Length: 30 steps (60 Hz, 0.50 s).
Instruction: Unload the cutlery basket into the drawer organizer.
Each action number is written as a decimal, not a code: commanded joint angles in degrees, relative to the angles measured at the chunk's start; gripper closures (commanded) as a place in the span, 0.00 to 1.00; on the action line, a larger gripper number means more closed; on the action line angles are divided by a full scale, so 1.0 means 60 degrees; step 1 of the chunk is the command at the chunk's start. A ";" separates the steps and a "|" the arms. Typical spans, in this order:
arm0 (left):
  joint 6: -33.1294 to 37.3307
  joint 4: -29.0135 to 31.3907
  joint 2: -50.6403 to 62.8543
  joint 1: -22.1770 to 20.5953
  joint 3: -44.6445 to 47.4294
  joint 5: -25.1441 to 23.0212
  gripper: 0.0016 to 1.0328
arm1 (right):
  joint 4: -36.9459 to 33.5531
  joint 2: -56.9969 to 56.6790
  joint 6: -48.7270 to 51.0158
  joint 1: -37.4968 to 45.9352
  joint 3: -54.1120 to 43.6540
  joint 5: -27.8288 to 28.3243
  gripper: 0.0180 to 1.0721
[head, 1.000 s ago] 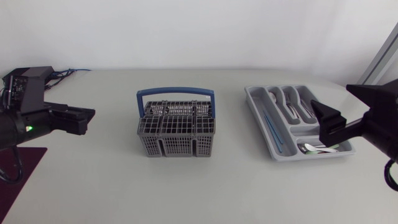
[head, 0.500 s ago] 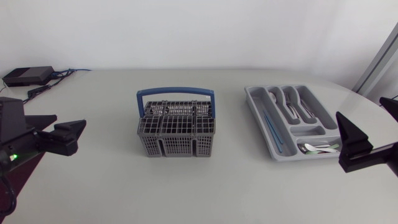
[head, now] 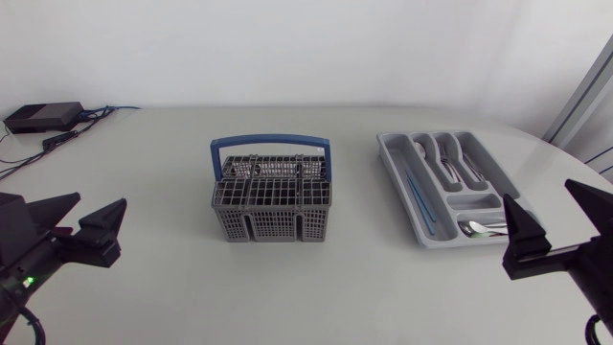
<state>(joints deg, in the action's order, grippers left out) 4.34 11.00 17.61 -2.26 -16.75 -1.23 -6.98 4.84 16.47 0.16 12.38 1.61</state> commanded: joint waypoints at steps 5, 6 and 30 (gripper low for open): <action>-0.0324 -0.0516 -0.0770 0.0144 0.0828 0.0053 0.05 | 0.0405 -0.0241 -0.0940 0.0019 -0.0672 -0.0121 0.05; -0.0335 -0.0552 -0.0830 0.0150 0.0883 0.0057 0.05 | 0.0426 -0.0257 -0.0991 0.0018 -0.0711 -0.0125 0.05; -0.0707 -0.1781 -0.2847 0.0368 0.2713 0.0200 0.05 | 0.1133 -0.0784 -0.2672 -0.0025 -0.2007 -0.0262 0.05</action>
<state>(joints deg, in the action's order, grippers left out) 1.52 1.87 2.76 -0.69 -3.27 -0.56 -1.37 0.93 4.16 0.12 2.70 0.75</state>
